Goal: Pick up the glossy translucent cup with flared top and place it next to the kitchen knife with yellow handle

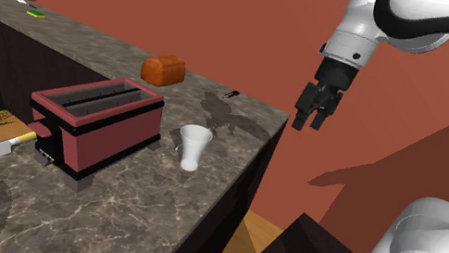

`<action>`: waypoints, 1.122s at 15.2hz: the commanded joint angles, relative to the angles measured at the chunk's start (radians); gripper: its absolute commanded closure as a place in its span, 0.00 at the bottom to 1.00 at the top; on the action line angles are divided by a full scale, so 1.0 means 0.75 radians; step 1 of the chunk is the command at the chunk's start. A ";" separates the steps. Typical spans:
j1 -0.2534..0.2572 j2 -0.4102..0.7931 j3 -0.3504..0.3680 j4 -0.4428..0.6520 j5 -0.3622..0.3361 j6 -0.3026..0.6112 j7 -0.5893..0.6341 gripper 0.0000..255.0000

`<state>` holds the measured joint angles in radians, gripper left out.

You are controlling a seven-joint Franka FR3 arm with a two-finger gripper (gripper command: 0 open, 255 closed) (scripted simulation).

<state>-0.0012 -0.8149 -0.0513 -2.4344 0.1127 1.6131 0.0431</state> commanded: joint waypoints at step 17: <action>0.059 0.823 -0.063 0.306 0.170 0.490 -0.120 0.00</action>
<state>0.0413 -0.2345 -0.0949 -2.2281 0.2303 1.9694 -0.0390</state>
